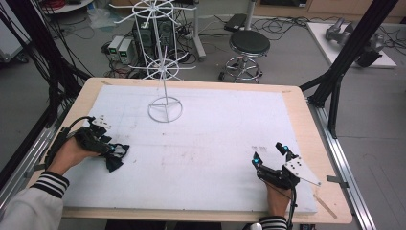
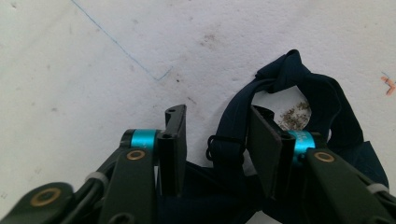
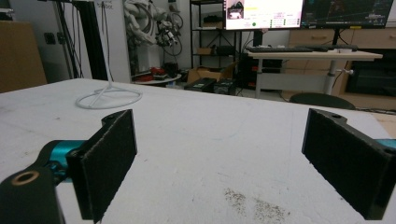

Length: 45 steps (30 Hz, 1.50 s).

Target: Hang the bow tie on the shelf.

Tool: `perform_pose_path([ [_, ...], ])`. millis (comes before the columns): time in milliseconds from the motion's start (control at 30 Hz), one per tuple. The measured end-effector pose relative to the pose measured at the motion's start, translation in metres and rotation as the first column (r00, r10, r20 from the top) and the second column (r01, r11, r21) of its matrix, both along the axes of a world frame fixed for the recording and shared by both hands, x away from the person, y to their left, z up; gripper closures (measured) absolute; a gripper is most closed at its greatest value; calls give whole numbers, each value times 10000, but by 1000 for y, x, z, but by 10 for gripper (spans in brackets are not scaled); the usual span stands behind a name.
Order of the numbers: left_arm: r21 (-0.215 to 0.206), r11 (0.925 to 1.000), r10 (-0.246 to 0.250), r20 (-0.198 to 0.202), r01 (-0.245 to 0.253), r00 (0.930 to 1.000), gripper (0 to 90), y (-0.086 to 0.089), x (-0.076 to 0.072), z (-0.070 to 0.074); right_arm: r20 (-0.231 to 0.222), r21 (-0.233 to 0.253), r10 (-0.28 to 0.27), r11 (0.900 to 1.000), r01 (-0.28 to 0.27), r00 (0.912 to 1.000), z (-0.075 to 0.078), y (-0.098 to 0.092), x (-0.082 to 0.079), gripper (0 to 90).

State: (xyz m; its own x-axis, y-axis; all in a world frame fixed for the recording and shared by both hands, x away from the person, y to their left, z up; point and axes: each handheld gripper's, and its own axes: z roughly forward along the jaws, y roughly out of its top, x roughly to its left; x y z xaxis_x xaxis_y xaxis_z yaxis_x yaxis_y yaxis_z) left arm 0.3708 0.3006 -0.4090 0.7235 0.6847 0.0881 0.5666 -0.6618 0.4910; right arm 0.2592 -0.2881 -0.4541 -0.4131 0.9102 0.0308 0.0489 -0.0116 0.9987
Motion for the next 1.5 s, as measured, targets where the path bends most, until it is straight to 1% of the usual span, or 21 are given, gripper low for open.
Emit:
perform_pose_path([
  [100,112,9999,-19,-58,20,10000,630,-1,1,0,6,-1,4,10000,-4,10000,0,0,0,93],
  [167,170,9998,71,-112,-69,9999,658,-2,1,-1,-18,20,-6,10000,6,10000,0,0,0,93],
  [200,212,9998,39,-139,-37,9999,689,-2,1,-1,-20,27,1,10000,-1,10000,0,0,0,93],
  [267,167,9999,19,-254,-15,9997,726,-3,0,-2,-21,29,-2,10000,2,10000,0,0,0,93],
  [300,260,9997,37,-240,-31,9997,738,-4,0,-2,-14,22,-3,10000,3,10000,0,0,0,93],
  [433,325,9995,21,-360,-9,9993,777,-6,1,-4,11,13,-4,10000,4,10000,0,0,0,93],
  [467,339,9994,1,-400,13,9992,805,-6,0,-4,-12,25,-4,10000,4,10000,0,0,0,93],
  [500,346,9994,32,-353,-20,9994,837,-7,0,-4,-21,33,-5,10000,5,10000,0,0,0,93],
  [600,356,9994,-26,-412,41,9991,852,-7,0,-4,-22,32,0,10000,1,10000,0,0,0,93],
  [667,361,9993,-40,-360,53,9993,854,-7,-1,-4,-18,32,-4,10000,4,10000,0,0,0,93],
  [733,246,9997,27,-286,-20,9996,858,-6,-1,-4,-14,29,-5,10000,5,10000,0,0,0,93],
  [800,19,10000,72,-231,-71,9997,861,-5,-2,-4,24,2,-8,10000,8,10000,0,0,0,93],
  [900,-214,9997,115,-13,-115,9999,861,-3,-3,-3,-5,32,-19,10000,19,10000,0,0,0,93],
  [967,-454,9989,158,120,-152,9998,862,-1,-4,-1,-13,29,-19,10000,19,10000,0,0,0,93],
  [1033,-593,9982,125,172,-115,9998,862,0,-4,1,-5,18,-16,10000,16,10000,0,0,0,93],
  [1100,-800,9967,174,315,-149,9994,862,1,-5,2,-7,24,-26,10000,26,10000,0,0,0,92],
  [1133,-858,9962,161,309,-133,9994,862,1,-5,3,-6,19,-18,10000,18,10000,0,0,0,93],
  [1233,-1129,9935,221,605,-151,9979,862,3,-6,5,3,21,-20,10000,20,10000,0,0,0,93],
  [1400,-1571,9874,302,814,-171,9962,863,5,-7,8,-1,26,-24,10000,24,10000,0,0,0,93],
  [1500,-1858,9825,289,1014,-97,9944,863,6,-7,10,-16,28,-15,10000,15,10000,0,0,0,93],
])
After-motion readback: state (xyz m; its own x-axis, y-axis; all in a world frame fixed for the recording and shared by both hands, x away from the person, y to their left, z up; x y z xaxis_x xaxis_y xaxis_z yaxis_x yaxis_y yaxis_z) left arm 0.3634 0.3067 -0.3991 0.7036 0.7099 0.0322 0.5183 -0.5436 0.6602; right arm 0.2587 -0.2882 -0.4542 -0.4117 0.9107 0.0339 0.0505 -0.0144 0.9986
